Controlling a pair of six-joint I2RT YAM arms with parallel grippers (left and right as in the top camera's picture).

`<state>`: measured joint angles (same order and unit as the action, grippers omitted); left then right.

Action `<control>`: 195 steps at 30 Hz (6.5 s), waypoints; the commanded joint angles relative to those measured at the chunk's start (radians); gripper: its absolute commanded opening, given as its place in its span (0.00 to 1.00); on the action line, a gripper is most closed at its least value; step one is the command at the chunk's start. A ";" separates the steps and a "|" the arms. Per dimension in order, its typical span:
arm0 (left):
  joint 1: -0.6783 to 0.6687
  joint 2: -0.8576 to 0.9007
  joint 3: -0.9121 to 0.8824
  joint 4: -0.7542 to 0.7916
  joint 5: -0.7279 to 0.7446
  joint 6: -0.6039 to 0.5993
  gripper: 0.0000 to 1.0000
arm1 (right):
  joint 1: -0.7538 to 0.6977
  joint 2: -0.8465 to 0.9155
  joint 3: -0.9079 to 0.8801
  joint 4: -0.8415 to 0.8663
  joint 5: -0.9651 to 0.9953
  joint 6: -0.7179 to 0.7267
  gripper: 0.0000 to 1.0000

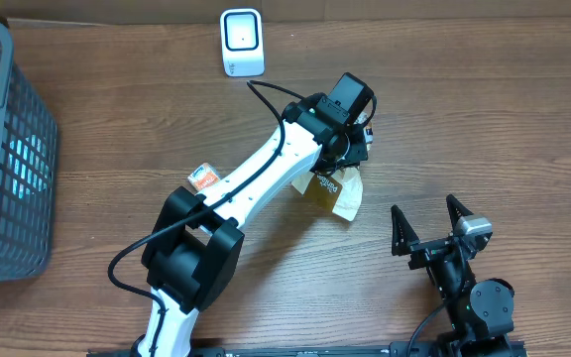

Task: Scan the item barcode
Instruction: 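Carry the mushroom bag out and place it right of the packs, then reach the left gripper into the basket and grasp the light-green tissue pack, then carry the light-green pack out and set it left of the orange pack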

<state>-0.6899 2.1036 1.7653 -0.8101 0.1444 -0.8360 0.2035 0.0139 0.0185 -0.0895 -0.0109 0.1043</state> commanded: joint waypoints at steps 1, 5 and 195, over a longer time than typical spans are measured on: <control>-0.004 0.002 0.011 0.003 -0.025 -0.008 0.27 | -0.003 -0.008 -0.010 0.006 0.010 0.004 1.00; -0.004 0.001 0.011 -0.001 -0.021 0.079 0.99 | -0.003 -0.008 -0.010 0.006 0.010 0.004 1.00; 0.713 -0.289 -0.649 0.217 0.159 0.674 0.72 | -0.003 -0.008 -0.010 0.006 0.010 0.004 1.00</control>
<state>0.0139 1.8053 1.1130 -0.5941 0.2890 -0.1543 0.2035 0.0139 0.0185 -0.0895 -0.0105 0.1043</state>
